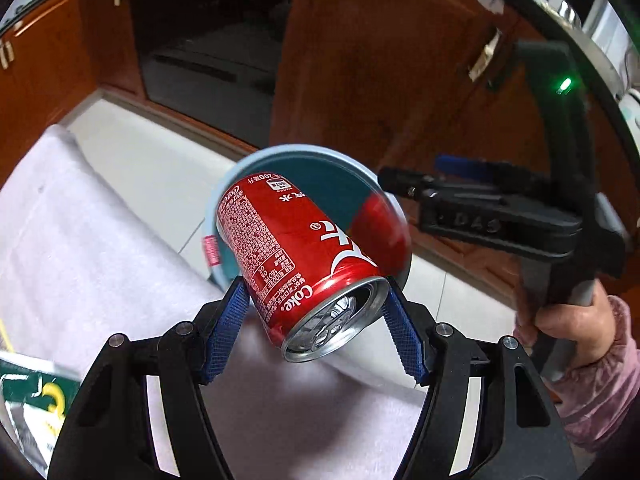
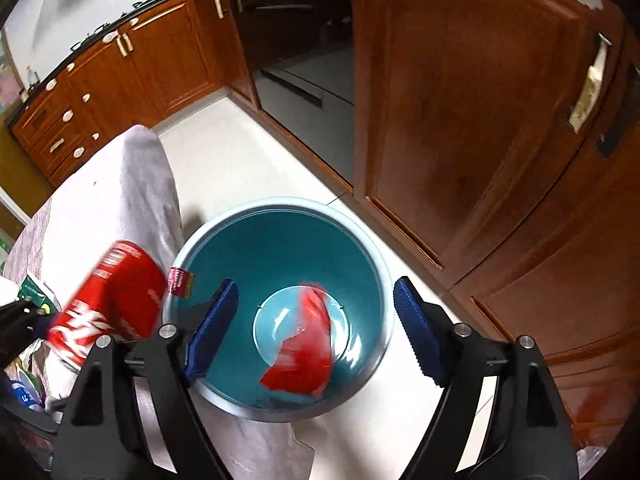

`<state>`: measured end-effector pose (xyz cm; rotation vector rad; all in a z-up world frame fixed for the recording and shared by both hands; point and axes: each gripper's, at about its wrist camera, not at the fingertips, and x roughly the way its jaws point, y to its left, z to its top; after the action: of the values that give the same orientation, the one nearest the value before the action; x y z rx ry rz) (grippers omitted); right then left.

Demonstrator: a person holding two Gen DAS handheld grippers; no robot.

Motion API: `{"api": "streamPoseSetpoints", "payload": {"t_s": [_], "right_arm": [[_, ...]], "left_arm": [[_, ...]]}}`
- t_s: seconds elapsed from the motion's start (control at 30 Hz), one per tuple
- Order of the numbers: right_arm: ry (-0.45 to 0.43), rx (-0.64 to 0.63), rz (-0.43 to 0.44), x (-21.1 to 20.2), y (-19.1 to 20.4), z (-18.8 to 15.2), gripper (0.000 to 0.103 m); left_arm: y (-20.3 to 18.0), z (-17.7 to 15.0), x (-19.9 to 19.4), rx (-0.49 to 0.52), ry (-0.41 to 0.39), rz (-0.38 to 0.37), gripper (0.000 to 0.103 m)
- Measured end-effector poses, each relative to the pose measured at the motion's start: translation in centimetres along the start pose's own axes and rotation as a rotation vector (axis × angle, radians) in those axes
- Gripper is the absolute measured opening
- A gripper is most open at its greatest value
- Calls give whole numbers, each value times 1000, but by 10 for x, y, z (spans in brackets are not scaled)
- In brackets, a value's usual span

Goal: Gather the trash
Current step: 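Carry the can and snack bag over the teal bin and open both tools, then move the right tool back to the table and grasp the white tissue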

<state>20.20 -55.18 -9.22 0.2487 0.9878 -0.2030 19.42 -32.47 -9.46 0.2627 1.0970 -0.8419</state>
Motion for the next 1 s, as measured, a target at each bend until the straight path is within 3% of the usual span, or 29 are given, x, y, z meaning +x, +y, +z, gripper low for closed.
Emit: {"api": "streamPoseSetpoints", "payload": {"t_s": [0.23, 0.3, 0.33, 0.4, 0.63, 0.83, 1.0], "right_arm": [[17, 34, 16, 3, -3, 11, 77], [10, 23, 6, 1, -1, 13, 88], [5, 19, 0, 1, 0, 14, 89], [-3, 19, -14, -2, -3, 14, 89], [22, 54, -26, -1, -14, 10, 89], [40, 40, -25, -9, -9, 6, 89], [23, 5, -7, -33, 9, -2, 90]], "left_arm": [[5, 5, 25, -15, 42, -8, 68], [5, 9, 30, -15, 51, -8, 69], [5, 11, 34, -21, 59, -7, 69], [4, 15, 38, -25, 75, -5, 75], [1, 14, 44, -20, 100, 46, 77], [2, 9, 20, -47, 63, 71, 77], [4, -11, -25, -85, -2, 96, 80]]}}
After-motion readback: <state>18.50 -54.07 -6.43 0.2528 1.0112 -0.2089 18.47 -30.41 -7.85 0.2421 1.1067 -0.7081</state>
